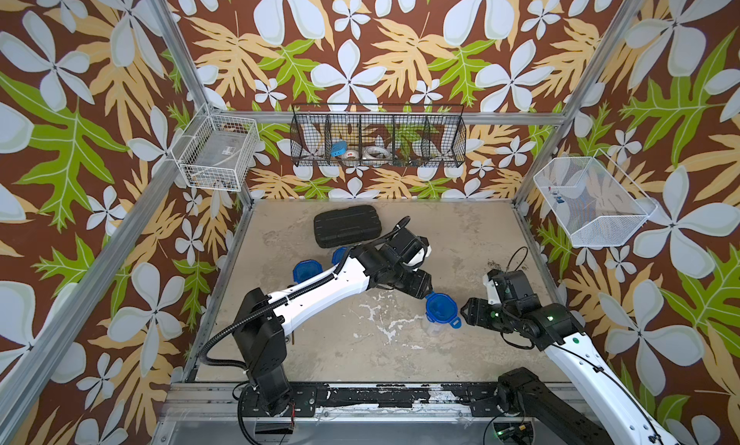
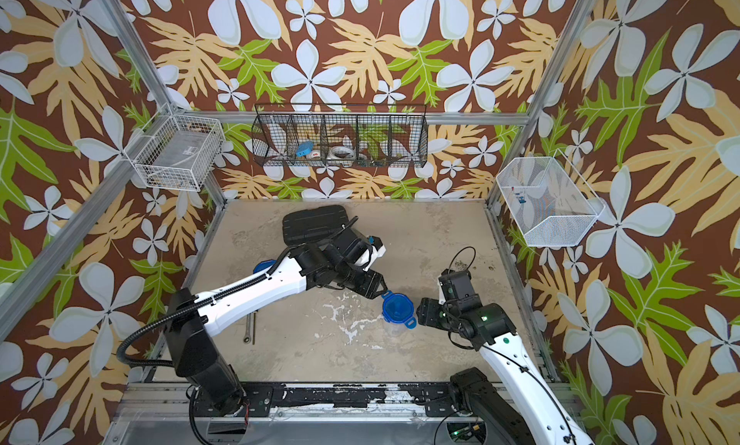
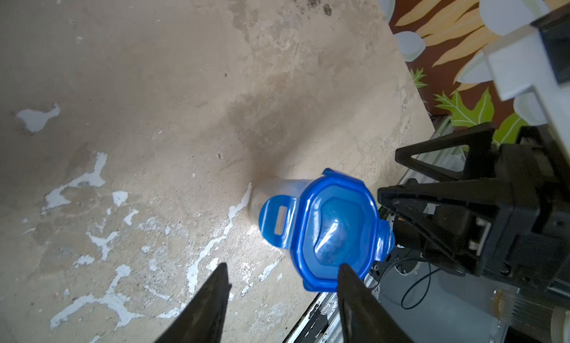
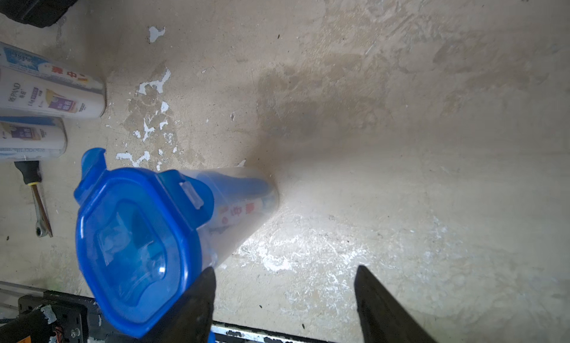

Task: Pack away toiletry kits
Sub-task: Close the fastener on the container.

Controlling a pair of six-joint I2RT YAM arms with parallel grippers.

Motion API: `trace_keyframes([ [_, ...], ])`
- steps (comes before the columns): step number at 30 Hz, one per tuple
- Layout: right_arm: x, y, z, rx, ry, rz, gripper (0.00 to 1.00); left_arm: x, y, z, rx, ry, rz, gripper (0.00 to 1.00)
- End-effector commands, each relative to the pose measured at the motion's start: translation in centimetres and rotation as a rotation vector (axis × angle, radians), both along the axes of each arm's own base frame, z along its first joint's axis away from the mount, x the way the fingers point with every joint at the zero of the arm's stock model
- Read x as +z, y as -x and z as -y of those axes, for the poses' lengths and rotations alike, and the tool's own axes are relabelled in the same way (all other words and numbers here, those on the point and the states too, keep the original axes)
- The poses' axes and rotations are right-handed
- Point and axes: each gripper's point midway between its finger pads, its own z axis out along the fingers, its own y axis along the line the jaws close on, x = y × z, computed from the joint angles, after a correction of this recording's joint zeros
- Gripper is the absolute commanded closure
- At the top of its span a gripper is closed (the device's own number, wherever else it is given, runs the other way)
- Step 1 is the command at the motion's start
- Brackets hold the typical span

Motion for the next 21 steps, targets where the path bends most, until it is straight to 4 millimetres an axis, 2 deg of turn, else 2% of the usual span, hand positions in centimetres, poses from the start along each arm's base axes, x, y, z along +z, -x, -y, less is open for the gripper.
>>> trace_keyframes([
  [1, 0.5, 0.9, 0.3, -0.003, 0.007, -0.025, 0.3, 0.1, 0.4, 1.4, -0.074, 0.021, -0.003, 0.4],
  [4, 0.7, 1.5, -0.5, 0.04, -0.028, -0.037, 0.32, -0.2, 0.4, 2.2, -0.095, 0.027, -0.017, 0.39],
  [10, -1.3, 3.2, -1.4, 0.102, -0.073, -0.108, 0.33, -1.5, 0.5, 2.6, -0.114, 0.01, -0.035, 0.4],
  [21, -2.0, 2.5, -2.4, 0.111, -0.118, -0.098, 0.35, -3.8, 2.0, 2.9, -0.14, -0.013, -0.075, 0.43],
])
